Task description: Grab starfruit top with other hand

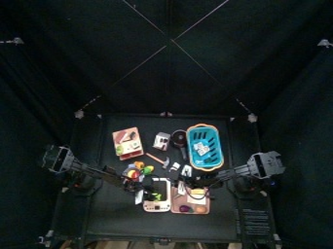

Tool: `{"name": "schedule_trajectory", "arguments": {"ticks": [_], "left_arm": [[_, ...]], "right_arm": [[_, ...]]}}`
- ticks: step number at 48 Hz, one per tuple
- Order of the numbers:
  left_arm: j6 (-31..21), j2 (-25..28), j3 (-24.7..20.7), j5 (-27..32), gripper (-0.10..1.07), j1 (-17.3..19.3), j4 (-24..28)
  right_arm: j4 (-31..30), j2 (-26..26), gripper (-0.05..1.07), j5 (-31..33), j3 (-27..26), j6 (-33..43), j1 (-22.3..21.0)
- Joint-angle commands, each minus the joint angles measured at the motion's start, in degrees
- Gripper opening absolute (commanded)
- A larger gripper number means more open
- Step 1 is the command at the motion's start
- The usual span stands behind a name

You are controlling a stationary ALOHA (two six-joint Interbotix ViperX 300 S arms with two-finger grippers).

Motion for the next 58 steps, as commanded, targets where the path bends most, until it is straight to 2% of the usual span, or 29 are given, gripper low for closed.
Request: {"name": "schedule_trajectory", "arguments": {"ticks": [1,6,9,21,27,31,36,41,50,58], "left_arm": [[1.7,1.1,-0.2,-0.9,0.66,1.0,-1.4],[4.0,3.5,-0.6,-2.0,0.67,2.2,-3.8],[5.3,4.2,-1.1,-4.9,0.67,3.3,-5.2],[5.8,6.8,-3.4,-6.7,0.7,3.9,-8.7],[5.4,7.2,-4.2,-5.3,0.7,3.9,-10.9],[5.7,5.8,-4.7,-0.4,0.7,4.0,-14.1],[5.9,5.7,-4.9,3.2,0.7,4.0,-13.7],[6.0,6.1,-5.0,2.7,0.73,4.0,-13.3],[6.2,5.8,-4.7,-0.4,0.93,4.0,-13.1],[6.2,3.1,-3.6,-1.2,0.94,4.0,-12.2]], "right_arm": [[-0.2,-2.0,0.91,-0.2,-0.7,-0.1,0.0],[-0.2,-1.8,0.91,-0.1,-0.8,-0.2,-0.1],[-0.2,-1.8,0.91,-0.1,-0.8,-0.3,-0.1],[-0.1,-1.8,0.91,-0.1,-0.6,-0.3,-0.1],[-0.1,-1.8,0.91,-0.2,-0.5,-0.4,-0.1],[-0.1,-1.8,0.91,-0.1,-0.5,-0.4,-0.1],[-0.1,-1.7,0.91,-0.1,-0.5,-0.4,-0.1],[-0.1,-1.7,0.91,-0.2,-0.5,-0.4,-0.1],[0.0,-1.7,0.91,-0.2,-0.5,-0.4,-0.1],[-0.1,-1.7,0.91,-0.3,-0.5,-0.4,-0.1]]}}
